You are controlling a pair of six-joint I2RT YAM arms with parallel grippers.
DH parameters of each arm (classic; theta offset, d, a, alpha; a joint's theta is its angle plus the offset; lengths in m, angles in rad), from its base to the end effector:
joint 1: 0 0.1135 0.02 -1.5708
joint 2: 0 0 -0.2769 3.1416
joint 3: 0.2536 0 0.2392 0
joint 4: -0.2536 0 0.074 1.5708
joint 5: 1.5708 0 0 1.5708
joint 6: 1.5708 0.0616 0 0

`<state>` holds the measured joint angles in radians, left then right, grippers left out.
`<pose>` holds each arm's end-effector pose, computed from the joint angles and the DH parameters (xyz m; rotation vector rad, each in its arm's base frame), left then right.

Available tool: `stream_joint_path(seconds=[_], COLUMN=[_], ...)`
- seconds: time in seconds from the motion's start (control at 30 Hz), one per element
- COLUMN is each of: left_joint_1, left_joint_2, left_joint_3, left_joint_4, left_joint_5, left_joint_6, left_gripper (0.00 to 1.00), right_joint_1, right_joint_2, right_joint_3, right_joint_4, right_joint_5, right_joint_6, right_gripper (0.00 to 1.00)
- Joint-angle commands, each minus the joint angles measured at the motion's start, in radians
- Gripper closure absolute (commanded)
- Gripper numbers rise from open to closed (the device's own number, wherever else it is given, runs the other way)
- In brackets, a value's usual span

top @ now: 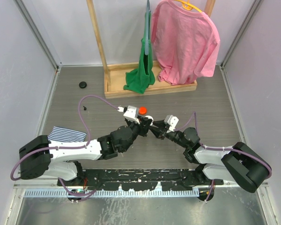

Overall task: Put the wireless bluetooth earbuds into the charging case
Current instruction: Place the earbud in the charging case.

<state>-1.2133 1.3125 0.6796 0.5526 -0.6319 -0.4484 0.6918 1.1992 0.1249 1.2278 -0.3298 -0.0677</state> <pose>0.1372 -0.2634 0.2827 0.1510 1.6824 -0.7456 0.1515 0.1514 0.2167 -0.7941 1.2349 0.7445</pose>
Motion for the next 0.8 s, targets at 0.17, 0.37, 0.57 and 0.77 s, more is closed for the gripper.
stream_joint_path(seconds=[0.17,0.37,0.57,0.77], left_joint_1=[-0.007,-0.012,-0.016,-0.016], left_joint_2=[-0.013,-0.012,-0.009,-0.03], left_joint_3=[-0.011,-0.014,-0.006,-0.003], left_joint_4=[0.078,0.07,0.056,0.04], left_joint_5=[-0.04,-0.044,-0.057,-0.061], left_joint_6=[0.04,0.038,0.034,0.034], left_gripper=[0.83,0.8,0.72,0.62], right_joint_1=[0.004,0.003,0.003,0.004], right_joint_2=[-0.023,-0.029,-0.032,-0.034], right_joint_3=[-0.002,-0.003,-0.005,-0.005], right_joint_4=[0.101,0.101,0.102,0.102], right_joint_5=[0.018,0.02,0.021,0.021], right_joint_6=[0.008,0.006,0.007,0.007], right_gripper=[0.85,0.85,0.85,0.85])
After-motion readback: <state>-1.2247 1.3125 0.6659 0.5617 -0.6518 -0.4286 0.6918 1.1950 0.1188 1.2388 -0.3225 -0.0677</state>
